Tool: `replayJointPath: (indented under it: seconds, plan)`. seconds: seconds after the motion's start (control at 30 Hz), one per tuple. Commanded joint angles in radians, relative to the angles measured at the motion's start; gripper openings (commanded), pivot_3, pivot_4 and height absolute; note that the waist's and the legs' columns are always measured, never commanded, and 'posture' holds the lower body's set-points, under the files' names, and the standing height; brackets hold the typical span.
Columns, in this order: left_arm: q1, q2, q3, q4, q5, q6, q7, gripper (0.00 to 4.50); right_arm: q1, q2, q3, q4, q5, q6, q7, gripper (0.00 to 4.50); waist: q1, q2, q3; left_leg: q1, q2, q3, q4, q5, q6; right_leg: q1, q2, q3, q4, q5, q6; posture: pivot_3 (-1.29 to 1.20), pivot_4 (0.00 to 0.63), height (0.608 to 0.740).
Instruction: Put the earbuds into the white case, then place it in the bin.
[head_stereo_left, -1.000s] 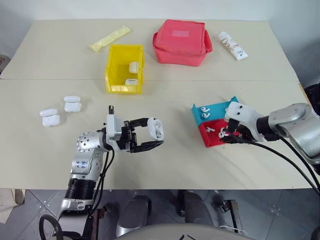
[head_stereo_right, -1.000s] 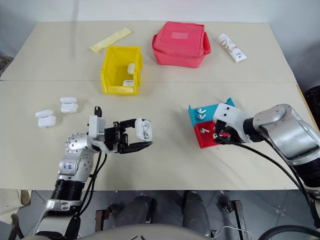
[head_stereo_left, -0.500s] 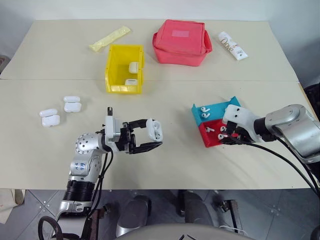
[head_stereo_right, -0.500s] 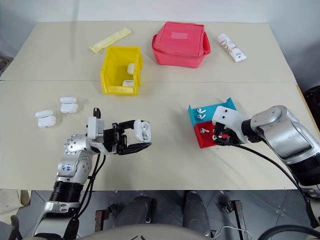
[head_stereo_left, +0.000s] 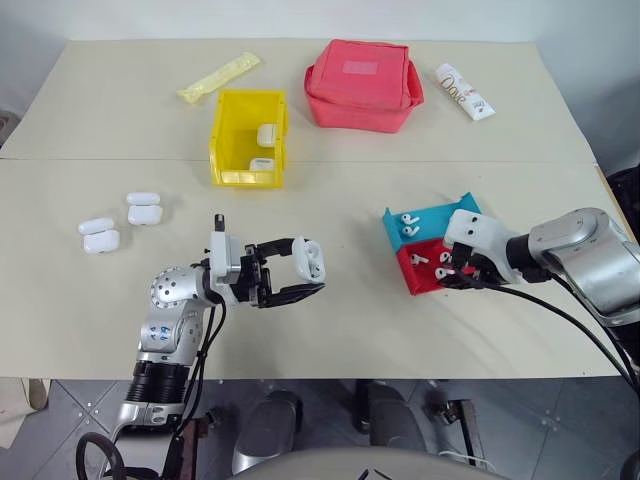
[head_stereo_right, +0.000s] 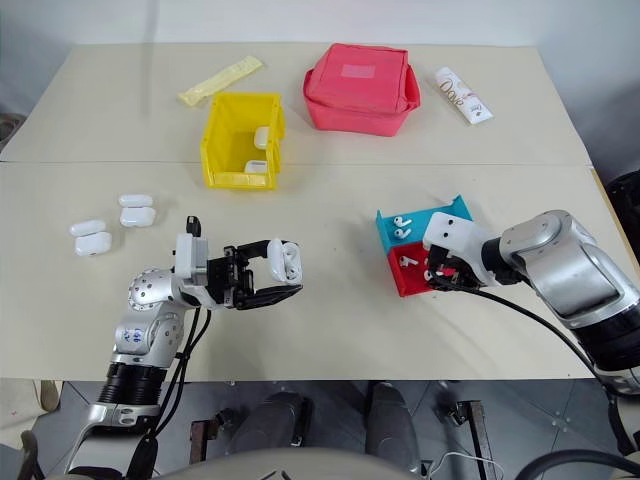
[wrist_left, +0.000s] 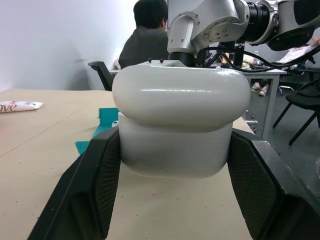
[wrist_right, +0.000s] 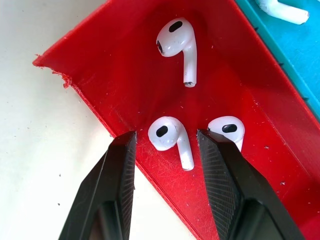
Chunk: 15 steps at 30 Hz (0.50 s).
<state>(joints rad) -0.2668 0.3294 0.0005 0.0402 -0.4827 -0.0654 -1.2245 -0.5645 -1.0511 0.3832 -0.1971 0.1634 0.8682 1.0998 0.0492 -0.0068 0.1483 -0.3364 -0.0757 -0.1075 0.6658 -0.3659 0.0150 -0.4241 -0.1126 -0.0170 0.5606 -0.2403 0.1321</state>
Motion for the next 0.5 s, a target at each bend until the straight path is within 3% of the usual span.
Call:
replayJointPath:
  seconds: [0.03,0.07,0.5]
  plan:
    - [-0.004,0.006,0.003,-0.037,-0.023,-0.009,0.002,2.78,0.001,0.014,-0.015,-0.007,-0.002,0.0,0.009,0.82,0.0,0.0,0.0,0.0,0.0,0.0,0.0,0.0,0.0,0.0,0.0,0.0,0.0,0.0,0.0,0.0,0.15,0.74]
    - [-0.005,0.006,0.002,-0.037,-0.022,-0.01,0.001,2.78,0.001,0.015,-0.015,-0.006,-0.003,-0.001,0.009,0.54,0.0,0.0,0.0,0.0,0.0,0.0,0.0,0.0,0.0,0.0,0.0,0.0,0.0,0.0,0.0,0.0,0.15,0.74]
    - [-0.036,-0.005,-0.014,0.009,-0.019,-0.015,-0.021,2.78,0.038,0.007,-0.103,-0.074,0.042,0.036,-0.01,0.52,0.002,0.0,0.0,0.0,0.0,0.0,0.0,0.0,0.0,0.0,0.0,0.0,0.0,0.0,0.0,0.0,0.15,0.74]
